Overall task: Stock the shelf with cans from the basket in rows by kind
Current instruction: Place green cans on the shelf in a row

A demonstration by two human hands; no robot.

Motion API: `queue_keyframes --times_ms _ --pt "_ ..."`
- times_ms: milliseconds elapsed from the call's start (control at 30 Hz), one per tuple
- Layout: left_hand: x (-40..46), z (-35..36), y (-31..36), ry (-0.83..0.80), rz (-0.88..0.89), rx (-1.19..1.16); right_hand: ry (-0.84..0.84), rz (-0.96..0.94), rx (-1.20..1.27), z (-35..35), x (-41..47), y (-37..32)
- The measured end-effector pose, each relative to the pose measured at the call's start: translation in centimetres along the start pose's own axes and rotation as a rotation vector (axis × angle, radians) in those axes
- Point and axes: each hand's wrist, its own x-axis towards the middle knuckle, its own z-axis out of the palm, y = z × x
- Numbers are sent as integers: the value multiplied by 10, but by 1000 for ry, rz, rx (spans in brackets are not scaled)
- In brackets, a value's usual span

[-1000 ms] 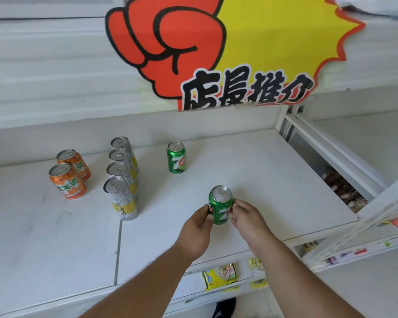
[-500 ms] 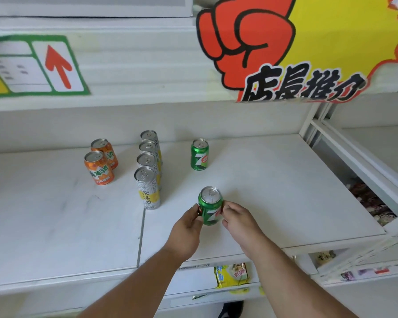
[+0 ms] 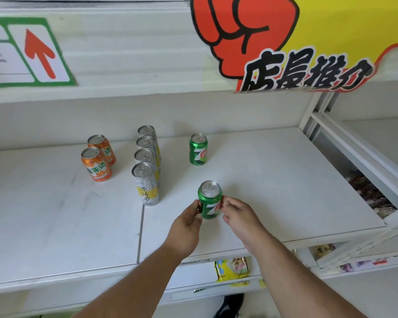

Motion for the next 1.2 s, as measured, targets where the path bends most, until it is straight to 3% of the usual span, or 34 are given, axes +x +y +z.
queue_keyframes --times_ms 800,1200 --pt "112 -15 47 45 -61 97 54 -51 -62 8 92 -67" --pt "129 -18 59 66 -40 149 40 -56 -64 8 106 -78"
